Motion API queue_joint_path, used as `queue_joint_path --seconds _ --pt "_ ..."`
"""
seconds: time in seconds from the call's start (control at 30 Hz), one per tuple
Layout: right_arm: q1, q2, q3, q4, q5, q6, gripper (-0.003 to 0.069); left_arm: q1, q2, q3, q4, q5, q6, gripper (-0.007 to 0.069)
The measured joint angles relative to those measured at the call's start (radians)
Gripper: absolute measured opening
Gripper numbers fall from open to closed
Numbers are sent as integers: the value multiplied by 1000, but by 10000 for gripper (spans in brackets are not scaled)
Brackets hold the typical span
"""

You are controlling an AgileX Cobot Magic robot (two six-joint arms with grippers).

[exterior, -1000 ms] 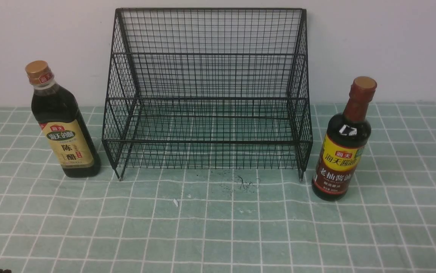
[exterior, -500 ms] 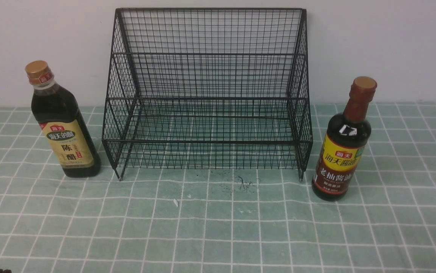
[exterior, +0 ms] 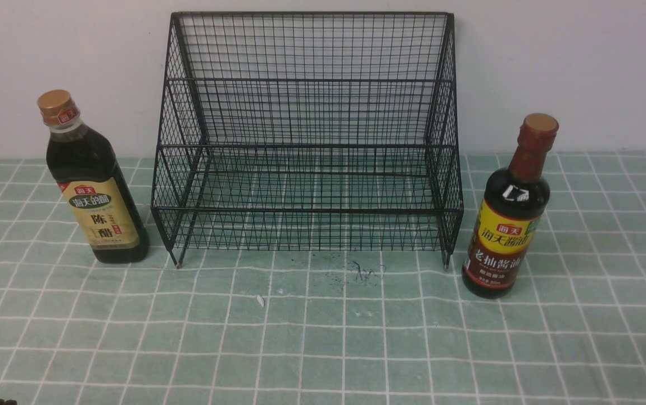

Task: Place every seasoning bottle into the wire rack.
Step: Use the right arm to grab the condiment bottle closest to it

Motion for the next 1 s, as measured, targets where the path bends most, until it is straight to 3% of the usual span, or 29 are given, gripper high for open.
queue_joint_path --seconds 0.2,0.53,0.7,0.83,1.0 --pt "0 0 0 266 -172 121 -15 0 0 0 0 0 0 -6" --pt "15 0 -46 286 -347 187 -15 0 0 0 0 0 0 -6" --pt "76 68 -311 104 -82 171 -15 0 0 0 1 0 0 -6" --pt "140 329 -625 -69 314 80 -15 0 0 0 1 0 0 -6" --pt "160 657 -926 -115 679 -68 -15 0 0 0 2 0 0 -6"
